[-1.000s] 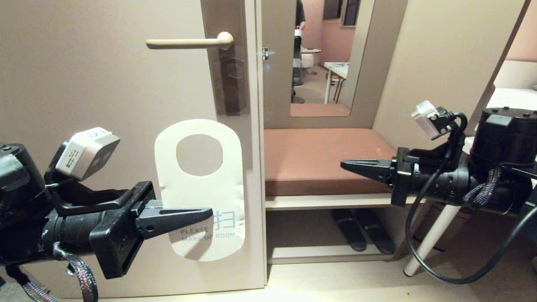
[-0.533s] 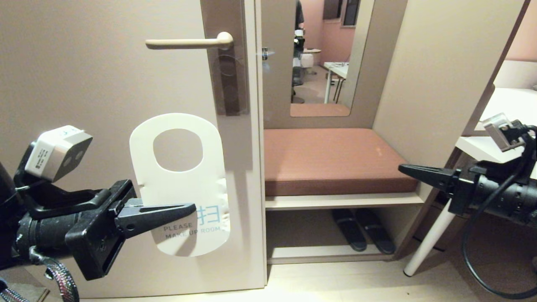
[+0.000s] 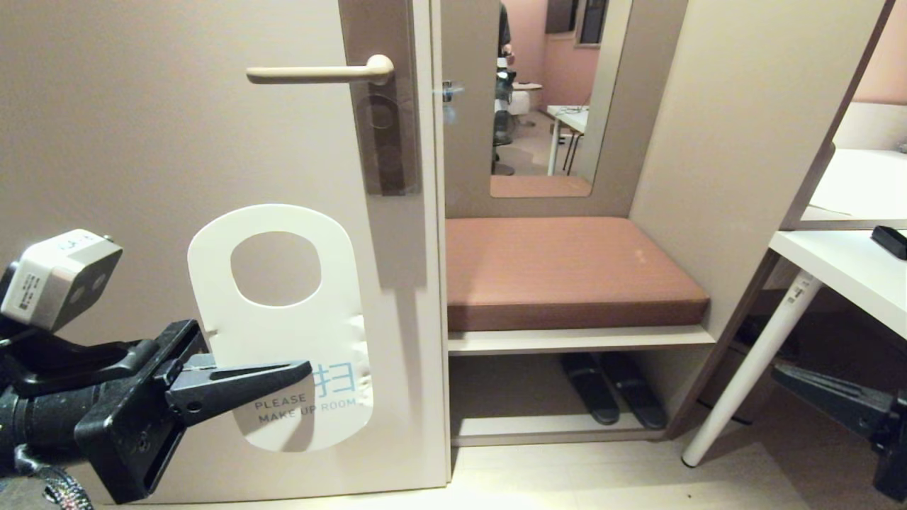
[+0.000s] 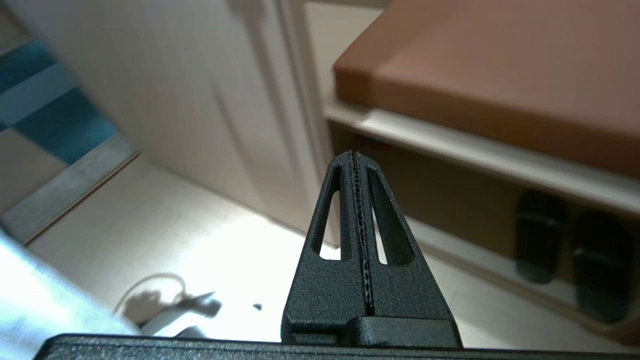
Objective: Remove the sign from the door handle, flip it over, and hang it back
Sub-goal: Hang the sign back with the other side facing out
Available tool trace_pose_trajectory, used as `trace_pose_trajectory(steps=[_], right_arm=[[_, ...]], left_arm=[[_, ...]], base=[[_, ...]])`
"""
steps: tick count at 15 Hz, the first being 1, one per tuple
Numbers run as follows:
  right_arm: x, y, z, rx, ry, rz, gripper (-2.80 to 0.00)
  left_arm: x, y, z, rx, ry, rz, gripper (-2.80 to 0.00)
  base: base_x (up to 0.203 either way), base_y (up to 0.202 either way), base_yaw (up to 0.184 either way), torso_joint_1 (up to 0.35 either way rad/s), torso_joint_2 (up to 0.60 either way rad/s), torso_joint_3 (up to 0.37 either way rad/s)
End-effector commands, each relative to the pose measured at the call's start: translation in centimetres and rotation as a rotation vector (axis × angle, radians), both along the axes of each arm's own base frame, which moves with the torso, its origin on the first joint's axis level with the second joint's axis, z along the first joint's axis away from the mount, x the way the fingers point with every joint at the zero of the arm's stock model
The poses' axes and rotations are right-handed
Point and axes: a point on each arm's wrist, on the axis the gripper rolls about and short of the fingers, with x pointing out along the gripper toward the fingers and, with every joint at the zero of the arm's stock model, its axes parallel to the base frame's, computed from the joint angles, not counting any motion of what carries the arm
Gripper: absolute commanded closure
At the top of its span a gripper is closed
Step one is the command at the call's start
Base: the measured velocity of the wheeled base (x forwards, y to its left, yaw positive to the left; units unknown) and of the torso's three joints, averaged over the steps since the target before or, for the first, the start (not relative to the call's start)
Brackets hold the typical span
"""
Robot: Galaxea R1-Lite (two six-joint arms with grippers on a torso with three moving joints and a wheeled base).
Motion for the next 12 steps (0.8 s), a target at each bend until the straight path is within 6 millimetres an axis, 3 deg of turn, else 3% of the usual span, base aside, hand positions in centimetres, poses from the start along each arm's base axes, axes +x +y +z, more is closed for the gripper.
trace_pose_trajectory(steps=[1, 6, 12], right_arm=[[-2.7, 0.2, -1.2, 0.001, -0.034, 0.009, 0.0], [-6.0, 0.5, -3.4, 0.011, -0.014, 0.032, 0.0], [-11.1, 1.0, -5.9, 0.014, 0.067, -0.017, 0.0]], left_arm=[[-0.6, 0.1, 0.2, -0.004, -0.017, -0.005, 0.0], [-2.0, 0.7, -0.5, -0.003, -0.012, 0.013, 0.0], [-2.2, 1.2, -0.4, -0.004, -0.019, 0.043, 0.0]], base=[[0.0, 0.0, 0.0, 0.0, 0.0, 0.0], [0.0, 0.0, 0.0, 0.0, 0.0, 0.0], [0.0, 0.0, 0.0, 0.0, 0.0, 0.0]])
